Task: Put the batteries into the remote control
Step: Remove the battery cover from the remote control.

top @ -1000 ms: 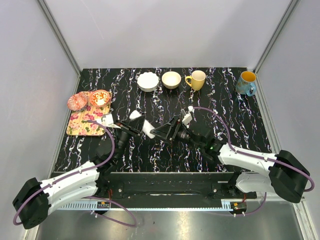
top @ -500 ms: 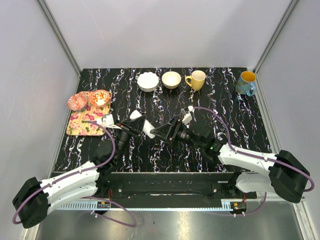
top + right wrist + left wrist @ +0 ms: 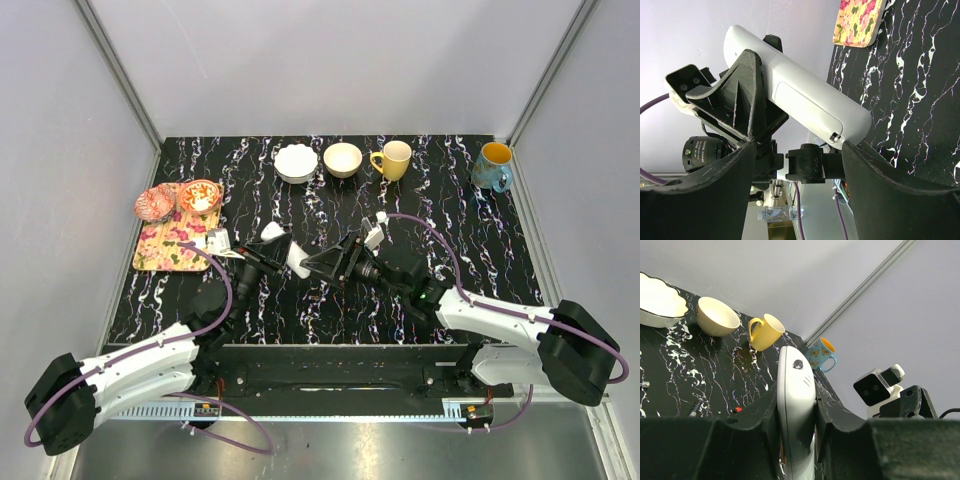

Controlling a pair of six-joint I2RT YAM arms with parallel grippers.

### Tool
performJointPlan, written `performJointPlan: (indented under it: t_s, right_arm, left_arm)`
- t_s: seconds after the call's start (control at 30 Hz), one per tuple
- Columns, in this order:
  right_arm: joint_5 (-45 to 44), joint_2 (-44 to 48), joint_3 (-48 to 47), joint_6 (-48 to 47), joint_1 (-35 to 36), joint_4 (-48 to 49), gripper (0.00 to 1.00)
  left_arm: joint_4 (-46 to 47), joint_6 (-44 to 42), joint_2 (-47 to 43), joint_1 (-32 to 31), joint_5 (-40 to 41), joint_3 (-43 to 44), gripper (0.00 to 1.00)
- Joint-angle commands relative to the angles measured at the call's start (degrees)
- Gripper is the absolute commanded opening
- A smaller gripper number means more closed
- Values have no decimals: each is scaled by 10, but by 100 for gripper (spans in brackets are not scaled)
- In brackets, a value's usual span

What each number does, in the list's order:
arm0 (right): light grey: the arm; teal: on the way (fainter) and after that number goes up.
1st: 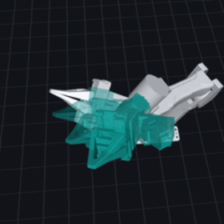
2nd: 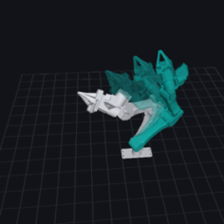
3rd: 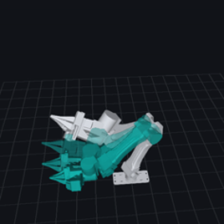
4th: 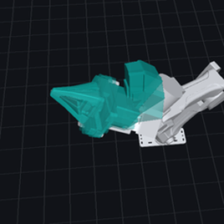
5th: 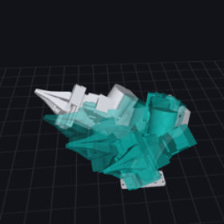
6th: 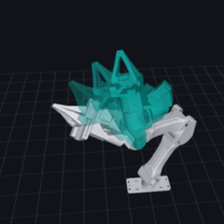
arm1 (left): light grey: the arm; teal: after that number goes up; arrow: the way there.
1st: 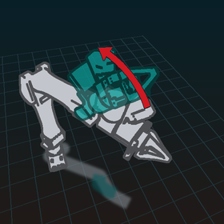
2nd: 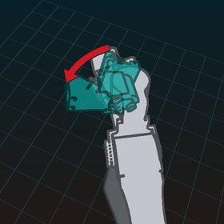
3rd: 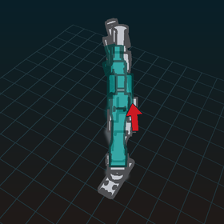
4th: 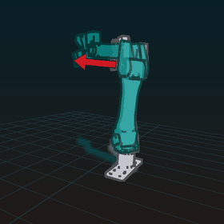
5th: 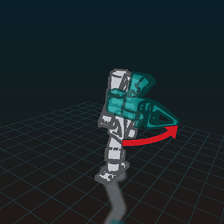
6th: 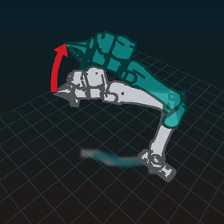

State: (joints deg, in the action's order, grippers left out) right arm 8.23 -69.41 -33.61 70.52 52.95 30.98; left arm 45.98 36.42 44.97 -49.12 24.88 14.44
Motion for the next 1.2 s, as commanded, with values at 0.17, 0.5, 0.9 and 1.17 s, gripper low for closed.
performJointPlan:
  t_s: [0.17,0.5,0.9,1.17]
  right_arm:
    - [-8,-1,-1,-11,-3,29,75]
    - [-3,-7,-4,-14,-10,28,74]
    - [4,-7,10,-13,-13,46,63]
    - [-2,9,25,-26,-25,9,57]
  left_arm:
    - [46,0,-4,-8,-9,-6,0]
    - [55,6,-1,-15,-12,-16,0]
    - [100,40,49,-21,-33,-19,0]
    - [176,70,107,-22,-31,-25,0]
